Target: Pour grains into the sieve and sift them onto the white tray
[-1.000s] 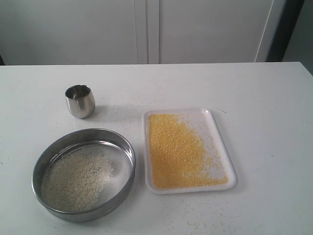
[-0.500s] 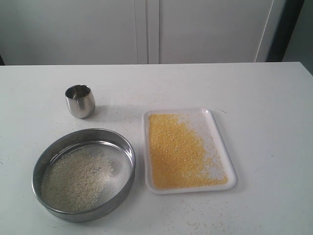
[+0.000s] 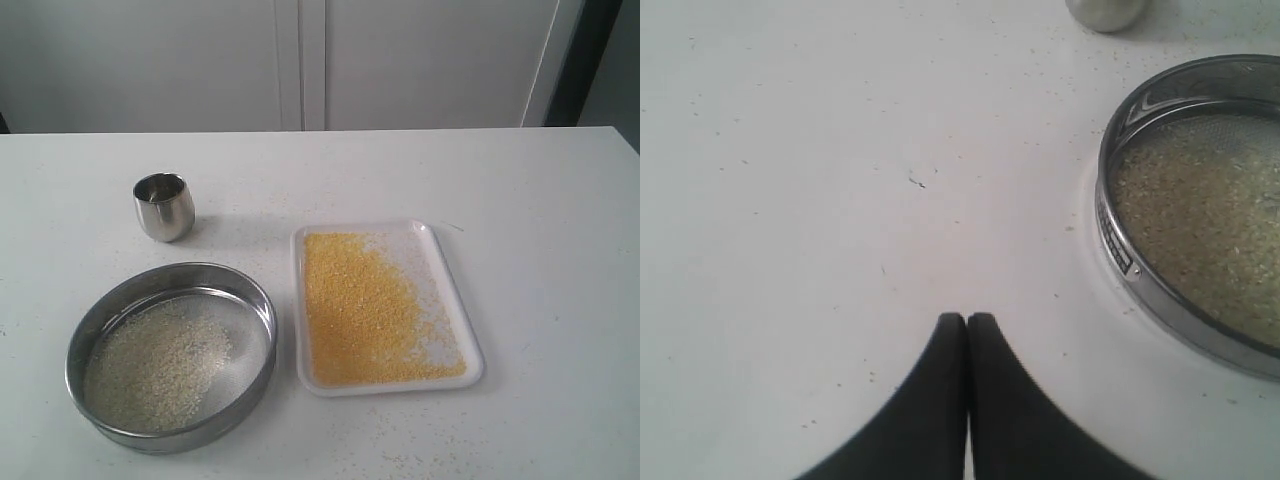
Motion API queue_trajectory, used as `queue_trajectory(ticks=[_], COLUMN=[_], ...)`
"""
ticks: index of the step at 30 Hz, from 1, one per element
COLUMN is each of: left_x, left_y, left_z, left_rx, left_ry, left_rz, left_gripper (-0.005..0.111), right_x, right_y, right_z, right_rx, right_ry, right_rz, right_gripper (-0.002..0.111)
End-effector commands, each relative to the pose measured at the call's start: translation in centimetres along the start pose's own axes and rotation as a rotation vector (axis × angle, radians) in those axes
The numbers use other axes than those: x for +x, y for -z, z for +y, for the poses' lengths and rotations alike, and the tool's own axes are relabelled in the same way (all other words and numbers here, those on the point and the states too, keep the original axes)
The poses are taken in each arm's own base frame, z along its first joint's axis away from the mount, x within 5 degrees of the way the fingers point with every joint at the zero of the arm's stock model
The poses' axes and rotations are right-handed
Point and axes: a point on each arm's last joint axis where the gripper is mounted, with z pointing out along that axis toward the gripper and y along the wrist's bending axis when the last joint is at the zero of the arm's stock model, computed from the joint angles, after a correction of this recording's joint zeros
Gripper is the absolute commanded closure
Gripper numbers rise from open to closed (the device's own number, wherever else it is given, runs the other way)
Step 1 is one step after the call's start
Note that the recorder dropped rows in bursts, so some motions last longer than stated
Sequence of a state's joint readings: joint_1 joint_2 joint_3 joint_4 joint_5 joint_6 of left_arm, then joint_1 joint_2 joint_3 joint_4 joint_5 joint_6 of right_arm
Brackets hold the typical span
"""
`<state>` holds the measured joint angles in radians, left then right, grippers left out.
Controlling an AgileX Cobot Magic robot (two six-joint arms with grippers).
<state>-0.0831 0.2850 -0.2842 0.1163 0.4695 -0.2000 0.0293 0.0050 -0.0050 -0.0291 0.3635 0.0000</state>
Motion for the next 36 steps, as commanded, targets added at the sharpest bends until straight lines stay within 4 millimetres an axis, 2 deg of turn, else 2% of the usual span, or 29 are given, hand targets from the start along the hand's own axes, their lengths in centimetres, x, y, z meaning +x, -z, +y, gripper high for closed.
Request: queue_trajectory(ticks=[1,6,14,18,28,32,36], left_x=[1.6,3.5,5.1,6.4,6.4,6.3,6.3], left_y=[-0.6,-1.4,-1.9,-2.5,-2.4,-2.4,-2.4], left_z=[0.0,0.0,0.3,0.3,0.2,-0.5,-0.5], left_rx=[-0.001,0.000,-0.056,-0.060,-0.046,0.027,0.031], left_ry=[-0.001,0.000,0.055,0.057,0.057,-0.015,-0.028], left_rz=[-0.062,-0.089,-0.150,-0.134,-0.136,-0.145,-0.146], left_gripper=[0.107,0.107,0.107,0.107,0.107,0.107,0.107], right_x=[0.0,0.0,0.0,0.0,0.0,0.0,0.0], right_y=[0.0,0.0,0.0,0.0,0.0,0.0,0.0], right_z=[-0.1,-0.1,-0.1,-0.1,-0.1,-0.1,-0.1], right_rx=[0.011,0.011,0.011,0.011,0.011,0.011,0.011], right_ry=[0.001,0.001,0.001,0.001,0.001,0.001,0.001], right_rz=[-0.016,-0.016,-0.016,-0.016,-0.016,-0.016,-0.016], right_gripper=[0.108,0.108,0.108,0.108,0.108,0.108,0.108])
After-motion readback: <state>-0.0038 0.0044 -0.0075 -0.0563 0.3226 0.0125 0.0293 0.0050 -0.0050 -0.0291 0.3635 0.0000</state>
